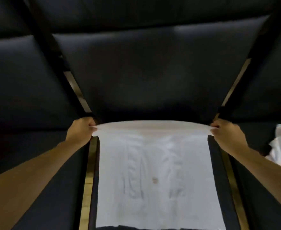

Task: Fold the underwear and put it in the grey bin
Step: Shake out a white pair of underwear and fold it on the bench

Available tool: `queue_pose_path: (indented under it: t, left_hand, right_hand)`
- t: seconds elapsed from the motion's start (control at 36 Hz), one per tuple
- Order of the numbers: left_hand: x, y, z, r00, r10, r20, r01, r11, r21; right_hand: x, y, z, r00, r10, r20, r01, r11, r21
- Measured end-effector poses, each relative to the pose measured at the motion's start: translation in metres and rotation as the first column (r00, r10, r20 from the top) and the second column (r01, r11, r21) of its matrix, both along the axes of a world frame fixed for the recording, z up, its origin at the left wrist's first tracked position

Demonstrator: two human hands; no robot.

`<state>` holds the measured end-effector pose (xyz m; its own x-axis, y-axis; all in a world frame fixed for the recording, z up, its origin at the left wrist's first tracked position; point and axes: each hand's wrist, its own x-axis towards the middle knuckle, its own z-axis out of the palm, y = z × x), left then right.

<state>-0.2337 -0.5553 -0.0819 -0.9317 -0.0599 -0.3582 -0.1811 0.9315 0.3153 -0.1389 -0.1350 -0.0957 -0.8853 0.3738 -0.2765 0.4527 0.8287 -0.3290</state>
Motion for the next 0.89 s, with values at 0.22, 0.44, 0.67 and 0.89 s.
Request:
queue_pose_path:
  t: [0.22, 0.44, 0.67, 0.89]
  left_hand:
    - [-0.003, 0.004, -0.038, 0.996, -0.084, -0.006, 0.085, 0.996, 0.040]
    - [0.072, -0.020, -0.034, 0.971, -0.230, -0.063, 0.227, 0.973, -0.052]
    - [0.156, -0.040, -0.028, 0.966, -0.212, -0.146, 0.200, 0.975, -0.096]
    - [0.233, -0.043, -0.042, 0.970, -0.238, -0.053, 0.229, 0.964, -0.138]
  right_hand:
    - [0.004, 0.001, -0.025, 0.997, 0.082, -0.003, -0.082, 0.996, 0.023]
    - [0.086, 0.000, -0.029, 0.970, 0.236, -0.052, -0.230, 0.967, 0.107]
    - [0.175, -0.001, -0.034, 0.917, 0.378, -0.131, -0.353, 0.919, 0.177]
    - [0.251, -0.007, -0.054, 0.906, 0.423, 0.013, -0.421, 0.898, 0.131]
